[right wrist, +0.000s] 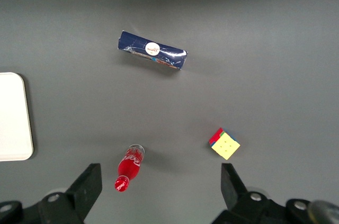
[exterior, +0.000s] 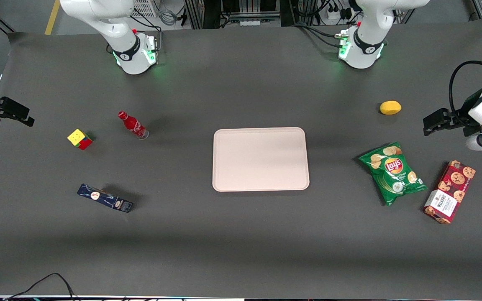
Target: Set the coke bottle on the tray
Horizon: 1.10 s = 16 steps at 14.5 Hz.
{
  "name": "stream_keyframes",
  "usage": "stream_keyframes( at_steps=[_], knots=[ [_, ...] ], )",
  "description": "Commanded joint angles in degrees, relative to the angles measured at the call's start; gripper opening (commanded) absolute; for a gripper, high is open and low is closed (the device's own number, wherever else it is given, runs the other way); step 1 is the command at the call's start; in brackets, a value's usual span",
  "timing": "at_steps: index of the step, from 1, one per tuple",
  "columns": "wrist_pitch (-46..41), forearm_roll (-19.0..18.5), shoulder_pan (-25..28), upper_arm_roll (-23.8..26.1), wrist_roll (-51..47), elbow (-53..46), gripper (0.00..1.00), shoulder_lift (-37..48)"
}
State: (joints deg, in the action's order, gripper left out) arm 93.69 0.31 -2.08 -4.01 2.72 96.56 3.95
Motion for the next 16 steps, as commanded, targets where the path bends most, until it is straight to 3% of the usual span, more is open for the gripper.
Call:
stream_keyframes(
  at_steps=[1, 16],
  knots=[
    [-1.0, -1.0, 0.2, 0.0, -0.7, -1.7, 1.00, -0.8],
    [-5.4, -0.1, 1.2, 0.1, 1.4, -1.0, 1.00, -0.1]
  ],
)
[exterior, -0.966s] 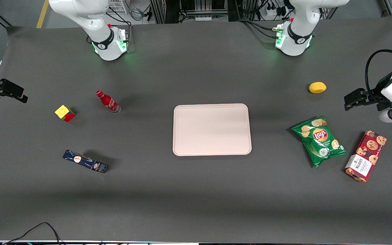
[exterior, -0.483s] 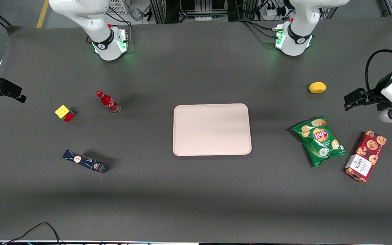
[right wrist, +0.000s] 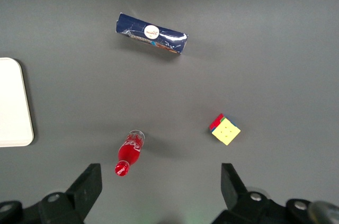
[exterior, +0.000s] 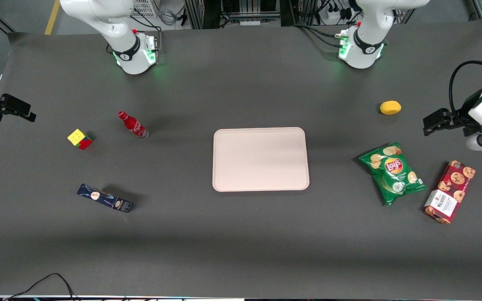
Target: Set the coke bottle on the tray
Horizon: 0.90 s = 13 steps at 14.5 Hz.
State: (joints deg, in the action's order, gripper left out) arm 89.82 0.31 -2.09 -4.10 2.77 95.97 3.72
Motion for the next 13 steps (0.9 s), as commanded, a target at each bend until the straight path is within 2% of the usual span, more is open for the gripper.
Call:
stream_keyframes(
  at_steps=[1, 9, 13],
  knots=[
    [-1.9, -0.1, 2.4, 0.2, 1.8, -0.4, 1.00, 0.2],
    [-3.5, -0.1, 13.6, 0.1, 0.0, -0.1, 1.00, 0.9],
    [-0.6, 0.9, 14.2, 1.0, -0.8, 7.5, 1.00, 3.5]
  ],
)
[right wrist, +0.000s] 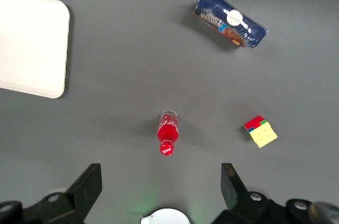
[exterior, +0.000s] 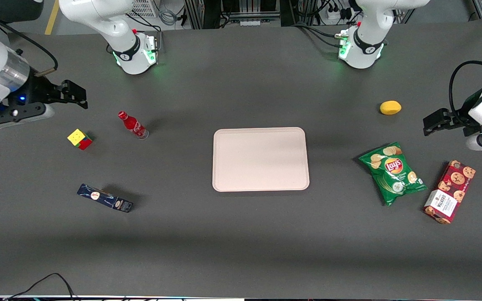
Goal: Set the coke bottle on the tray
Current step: 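Move the open right gripper over the red Coca-Cola bottle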
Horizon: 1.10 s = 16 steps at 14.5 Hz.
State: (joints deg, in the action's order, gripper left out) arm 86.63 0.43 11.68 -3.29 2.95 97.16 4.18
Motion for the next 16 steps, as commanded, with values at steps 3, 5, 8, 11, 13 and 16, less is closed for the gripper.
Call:
stream_keyframes(
  at_steps=[3, 5, 8, 11, 13, 16],
  knots=[
    [10.3, 0.8, 0.4, 0.4, -0.8, 16.9, 1.00, 7.2],
    [16.6, 0.8, 0.4, 0.5, -0.8, 25.3, 1.00, 10.6],
    [22.4, 0.8, 0.4, 0.5, -0.8, 33.1, 1.00, 12.9],
    [28.6, 0.7, 0.4, 0.6, -0.8, 40.0, 1.00, 14.3],
    [33.9, 0.7, 0.3, 0.6, -0.6, 45.5, 1.00, 16.1],
    [39.1, 0.7, 0.0, 0.6, -0.4, 49.3, 1.00, 15.9]
  ],
)
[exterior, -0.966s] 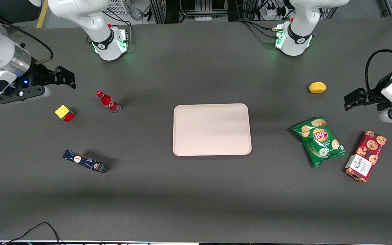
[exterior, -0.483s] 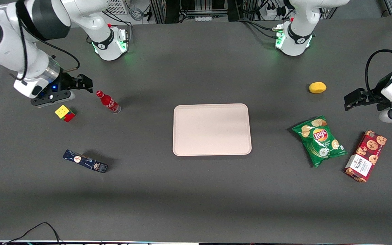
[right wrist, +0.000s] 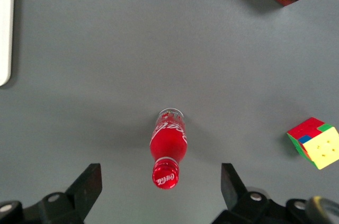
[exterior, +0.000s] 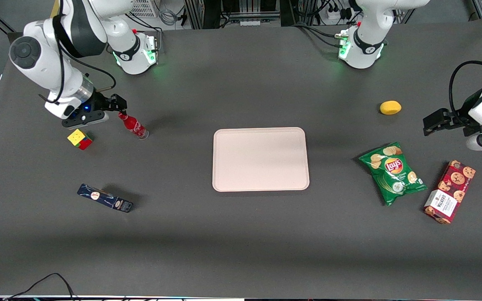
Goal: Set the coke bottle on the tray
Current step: 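Move the open right gripper over the red Coca-Cola bottle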
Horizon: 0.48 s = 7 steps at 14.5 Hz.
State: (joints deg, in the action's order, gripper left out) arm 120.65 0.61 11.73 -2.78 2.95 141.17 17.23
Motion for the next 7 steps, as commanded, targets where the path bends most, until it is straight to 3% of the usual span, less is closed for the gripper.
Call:
stream_keyframes(
  at_steps=[1, 7],
  knots=[
    [6.7, 0.5, -0.1, 0.1, -0.4, 6.5, 1.00, 2.9],
    [11.2, 0.5, -0.5, 0.0, -0.1, 11.3, 1.00, 2.7]
  ],
)
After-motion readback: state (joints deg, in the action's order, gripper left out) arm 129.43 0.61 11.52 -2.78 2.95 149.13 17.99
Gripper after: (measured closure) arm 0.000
